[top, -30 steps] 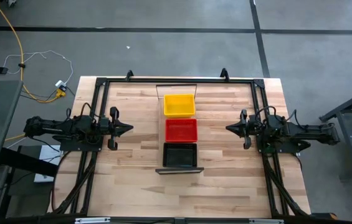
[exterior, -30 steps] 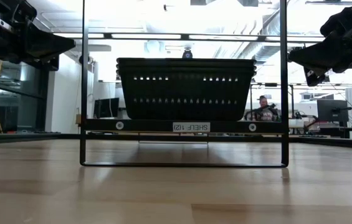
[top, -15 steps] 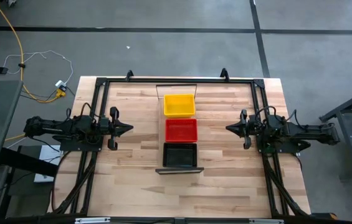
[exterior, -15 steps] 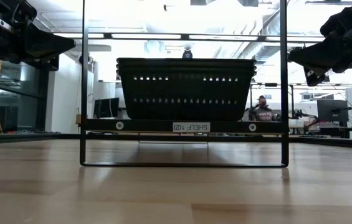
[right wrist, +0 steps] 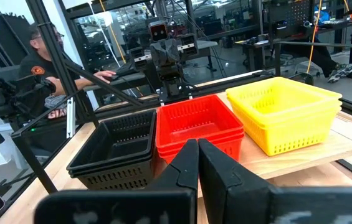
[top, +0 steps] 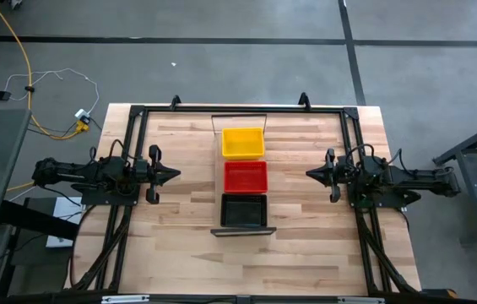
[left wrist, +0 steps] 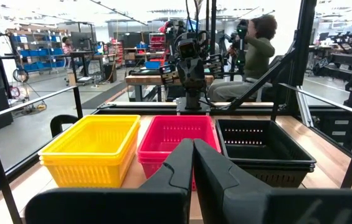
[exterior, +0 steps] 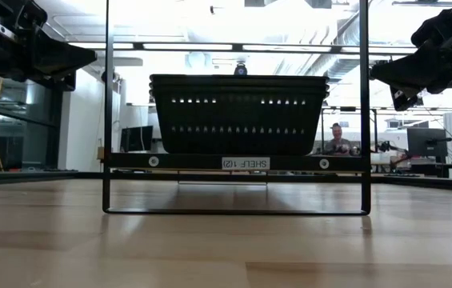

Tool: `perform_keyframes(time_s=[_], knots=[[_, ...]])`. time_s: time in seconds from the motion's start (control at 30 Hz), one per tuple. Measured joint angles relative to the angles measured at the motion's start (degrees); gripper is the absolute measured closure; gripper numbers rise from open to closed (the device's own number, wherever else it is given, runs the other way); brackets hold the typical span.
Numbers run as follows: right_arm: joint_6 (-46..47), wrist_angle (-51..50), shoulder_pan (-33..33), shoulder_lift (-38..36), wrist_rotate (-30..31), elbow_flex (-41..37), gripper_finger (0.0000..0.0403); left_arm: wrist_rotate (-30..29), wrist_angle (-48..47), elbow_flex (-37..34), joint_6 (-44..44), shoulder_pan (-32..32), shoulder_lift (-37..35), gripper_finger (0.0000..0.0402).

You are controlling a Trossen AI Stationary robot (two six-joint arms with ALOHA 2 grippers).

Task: Stack baskets on shelf by color
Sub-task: Return to Home Position

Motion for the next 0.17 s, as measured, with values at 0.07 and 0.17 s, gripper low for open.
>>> perform_keyframes(time_s=[0.07,0.17], knots=[[0.01,0.01,-0.01,-0.01,0.0,0.0,0.0402,0.0,-0.02,-0.02,0.0,0.0,0.0,0.0398],[0.0,0.01,-0.02,-0.01,0.0,0.0,0.0402,0.01,-0.01,-0.02,0.0,0.0,0.0,0.0398]])
